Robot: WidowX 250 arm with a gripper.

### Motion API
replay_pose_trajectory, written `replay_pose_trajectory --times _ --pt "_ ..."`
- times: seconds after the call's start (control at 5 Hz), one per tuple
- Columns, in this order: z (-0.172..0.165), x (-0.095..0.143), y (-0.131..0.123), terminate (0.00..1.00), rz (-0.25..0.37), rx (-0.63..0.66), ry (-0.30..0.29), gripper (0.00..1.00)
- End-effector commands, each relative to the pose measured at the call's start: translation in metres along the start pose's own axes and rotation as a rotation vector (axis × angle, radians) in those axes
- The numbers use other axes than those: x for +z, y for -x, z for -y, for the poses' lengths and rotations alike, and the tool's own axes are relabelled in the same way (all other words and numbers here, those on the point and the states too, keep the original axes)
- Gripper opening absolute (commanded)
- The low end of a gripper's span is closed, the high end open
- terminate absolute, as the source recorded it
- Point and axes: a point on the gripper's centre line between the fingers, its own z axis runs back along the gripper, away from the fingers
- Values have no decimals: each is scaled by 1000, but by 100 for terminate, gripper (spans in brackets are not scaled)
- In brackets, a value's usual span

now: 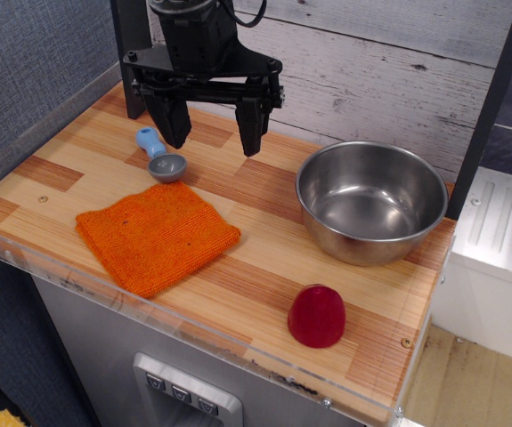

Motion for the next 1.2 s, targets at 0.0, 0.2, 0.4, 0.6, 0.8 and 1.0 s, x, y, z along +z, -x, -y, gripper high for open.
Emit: replay_pose_trajectory --times 0.0,0.2,0.4,0.6,0.8,1.0 --pt "0 0 0 0 0 0 0 100" --pt "-33 -3 19 0 17 -8 -36 100" --pt "-62 -11 32 0 -2 -46 -86 100" --pt "-79 -23 36 0 -29 -127 -82 100" --pt "-84 -42 27 0 -52 -243 -32 100" --pt "-82 -62 18 0 -90 -315 -12 100"
